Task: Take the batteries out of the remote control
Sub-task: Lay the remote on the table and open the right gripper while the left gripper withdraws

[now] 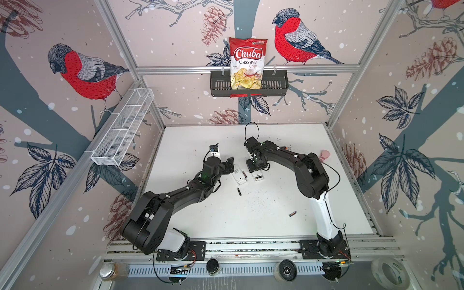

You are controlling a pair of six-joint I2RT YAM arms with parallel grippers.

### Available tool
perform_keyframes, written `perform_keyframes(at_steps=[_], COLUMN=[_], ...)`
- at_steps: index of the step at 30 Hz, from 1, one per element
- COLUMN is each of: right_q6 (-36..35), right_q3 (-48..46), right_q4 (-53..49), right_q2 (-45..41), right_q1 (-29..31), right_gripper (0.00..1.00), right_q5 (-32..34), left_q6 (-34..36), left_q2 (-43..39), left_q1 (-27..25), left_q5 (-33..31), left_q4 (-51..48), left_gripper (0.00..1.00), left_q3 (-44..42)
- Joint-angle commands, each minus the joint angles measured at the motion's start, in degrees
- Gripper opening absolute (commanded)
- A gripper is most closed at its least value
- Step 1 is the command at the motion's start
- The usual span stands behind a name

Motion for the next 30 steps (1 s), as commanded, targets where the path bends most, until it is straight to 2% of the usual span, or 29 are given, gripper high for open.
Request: perform_keyframes(at_steps=[1,3,13,16,20,22,25,30], right_q6=[-0.07,-0.13,-1.3,-1.47,-0.91,0.19,2.06,4.13], right_q3=[-0.86,-0.89,-3.88,-4.5,-6.37,-7.89,-9.91,-12.68], right_q4=[-2.29,-2.21,3.94,5.17,7.28,9.04,11.41,13.95], right_q2=[-0.08,-0.17,-3.86,-5.75,-9.89,-13.17,-16.8,-17.31], right_q1=[-0.26,-0.22,-0.01,0.08,-0.98,-3.2,-9.01,-19.83], right_gripper=[0.43,0.45,0.82,0.86,0.88,0.84,0.74,0.66], right_q5=[-0.92,-1.34,-5.26,-5.67,-5.84,-6.64,-9.49,-13.16], left_q6=[-0.44,-0.35,0.17,0.17,0.13,0.21,0.08,0.56], left_q2=[-0.21,0.04,-1.83,-3.03,-3.87,-3.8,-3.64,-3.37], left_q1=[0.1,0.1,0.1,0.11,0.1,0.1,0.1,0.1], left_q5=[0.15,0.2,0.31,-0.06,-0.04,0.33,1.06,1.96], left_q4=[1.81,1.88,-0.46,-0.96,-0.59,-0.69,-0.28,0.56], left_gripper=[0.87,0.87,0.89,0.9,0.91,0.92,0.92,0.92], left_q3=[0.11,0.39,1.12,0.79,0.37,0.59,0.4,0.5])
